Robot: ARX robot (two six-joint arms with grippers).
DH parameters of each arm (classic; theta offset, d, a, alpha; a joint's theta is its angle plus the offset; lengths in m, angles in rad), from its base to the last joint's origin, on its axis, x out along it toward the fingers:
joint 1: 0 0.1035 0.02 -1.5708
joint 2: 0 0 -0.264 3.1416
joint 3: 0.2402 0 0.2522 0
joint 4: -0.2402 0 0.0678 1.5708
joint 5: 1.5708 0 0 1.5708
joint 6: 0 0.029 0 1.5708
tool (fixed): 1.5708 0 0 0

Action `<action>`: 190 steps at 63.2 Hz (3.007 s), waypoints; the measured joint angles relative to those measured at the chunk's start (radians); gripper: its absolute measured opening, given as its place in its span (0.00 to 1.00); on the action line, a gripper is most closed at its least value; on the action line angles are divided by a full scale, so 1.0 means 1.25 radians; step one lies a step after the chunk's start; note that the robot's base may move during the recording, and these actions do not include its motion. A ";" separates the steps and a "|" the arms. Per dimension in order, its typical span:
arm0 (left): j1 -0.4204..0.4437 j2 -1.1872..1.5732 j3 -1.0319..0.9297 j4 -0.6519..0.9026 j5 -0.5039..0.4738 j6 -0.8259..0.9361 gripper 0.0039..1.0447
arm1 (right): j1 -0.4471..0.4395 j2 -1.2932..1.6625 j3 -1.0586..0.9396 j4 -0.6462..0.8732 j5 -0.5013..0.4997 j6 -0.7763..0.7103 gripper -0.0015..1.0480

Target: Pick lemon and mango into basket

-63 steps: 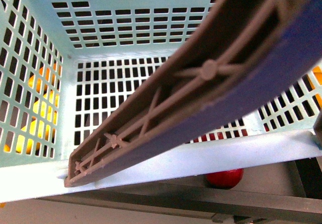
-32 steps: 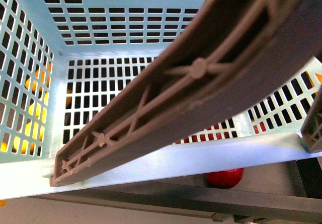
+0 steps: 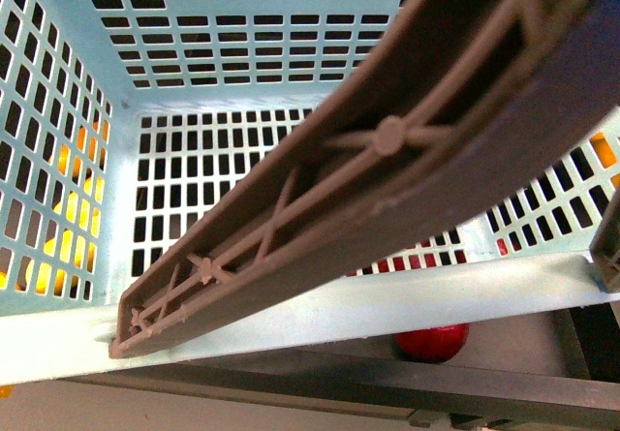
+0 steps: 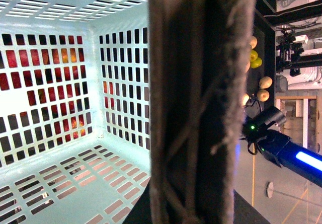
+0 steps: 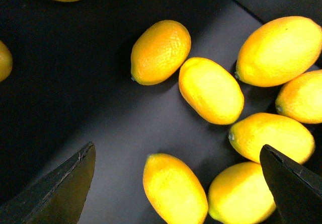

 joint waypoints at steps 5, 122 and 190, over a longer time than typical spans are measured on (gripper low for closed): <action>0.000 0.000 0.000 0.000 0.000 0.000 0.04 | 0.000 0.050 0.072 -0.034 -0.002 0.029 0.92; 0.000 0.000 0.000 0.000 0.000 0.000 0.04 | 0.027 0.544 0.808 -0.361 -0.016 0.176 0.85; 0.000 0.000 0.000 0.000 0.000 0.000 0.04 | 0.066 -0.093 0.004 0.102 -0.264 0.108 0.49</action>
